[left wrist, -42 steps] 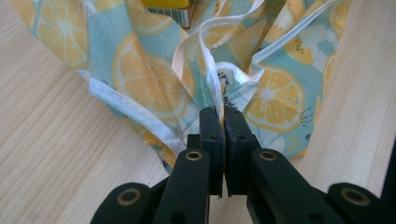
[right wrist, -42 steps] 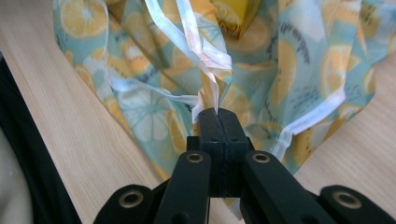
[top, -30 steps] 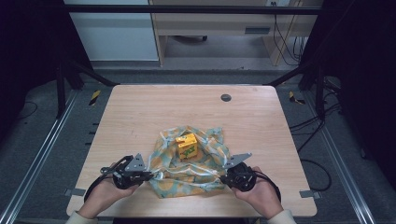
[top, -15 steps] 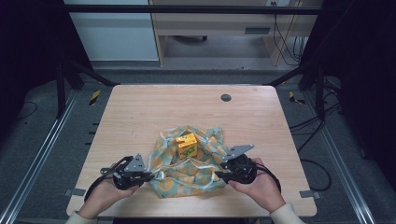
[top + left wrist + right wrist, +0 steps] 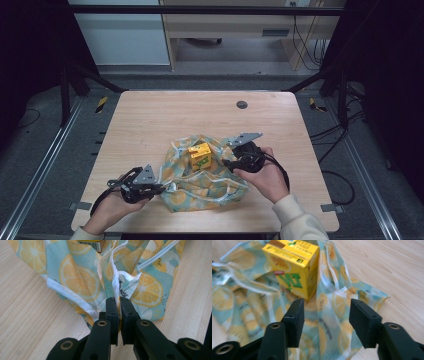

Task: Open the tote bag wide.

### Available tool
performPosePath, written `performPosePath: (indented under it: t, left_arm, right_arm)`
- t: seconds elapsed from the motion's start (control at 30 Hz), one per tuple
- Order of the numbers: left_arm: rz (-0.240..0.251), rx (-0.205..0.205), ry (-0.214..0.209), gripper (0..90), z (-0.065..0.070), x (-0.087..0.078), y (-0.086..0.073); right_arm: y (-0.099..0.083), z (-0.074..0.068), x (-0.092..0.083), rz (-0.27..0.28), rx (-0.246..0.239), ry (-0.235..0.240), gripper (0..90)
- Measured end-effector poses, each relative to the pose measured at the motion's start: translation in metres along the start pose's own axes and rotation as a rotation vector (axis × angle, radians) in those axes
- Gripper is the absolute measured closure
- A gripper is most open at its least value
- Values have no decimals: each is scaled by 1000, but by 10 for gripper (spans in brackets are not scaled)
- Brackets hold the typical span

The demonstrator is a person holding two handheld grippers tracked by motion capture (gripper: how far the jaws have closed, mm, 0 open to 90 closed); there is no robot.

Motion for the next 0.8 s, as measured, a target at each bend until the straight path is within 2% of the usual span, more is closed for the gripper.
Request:
performPosePath:
  t: [0.17, 0.2, 0.3, 0.37, 0.47, 0.6, 0.63, 0.8]
  left_arm:
    - [4, -1, -2, 859, 0, 0, 0]
    - [1, 3, -3, 859, 0, 0, 0]
    - [-1, 4, -4, 857, 0, 0, 0]
    - [-6, 6, -5, 858, 0, 0, 0]
    - [-3, 5, -7, 856, 1, 1, 0]
    - [-7, 12, -7, 855, 1, 1, 0]
    - [-7, 12, -7, 854, 1, 1, 0]
    - [-18, 16, -14, 854, 2, 5, -2]
  right_arm:
    - [4, 3, 14, -15, 10, -10, 388]
    - [4, 4, 19, -24, -3, -22, 332]
    - [4, 4, 22, -18, -13, -28, 298]
    - [5, 3, 27, -33, -11, -10, 246]
    - [5, 2, 30, -49, -10, 2, 224]
    - [5, 6, 40, -78, -8, 4, 378]
    - [5, 6, 40, -78, -8, 4, 378]
    - [7, 12, 46, -79, 8, 3, 589]
Point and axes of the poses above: each handheld gripper's, and its own axes: x roughly forward along the jaws, y roughly out of its top, z roughly to its right, the point moved 4 cm from there along x, roughly forward along the jaws, and after that the axes turned 5 degrees about y, right-handed, at the moved point
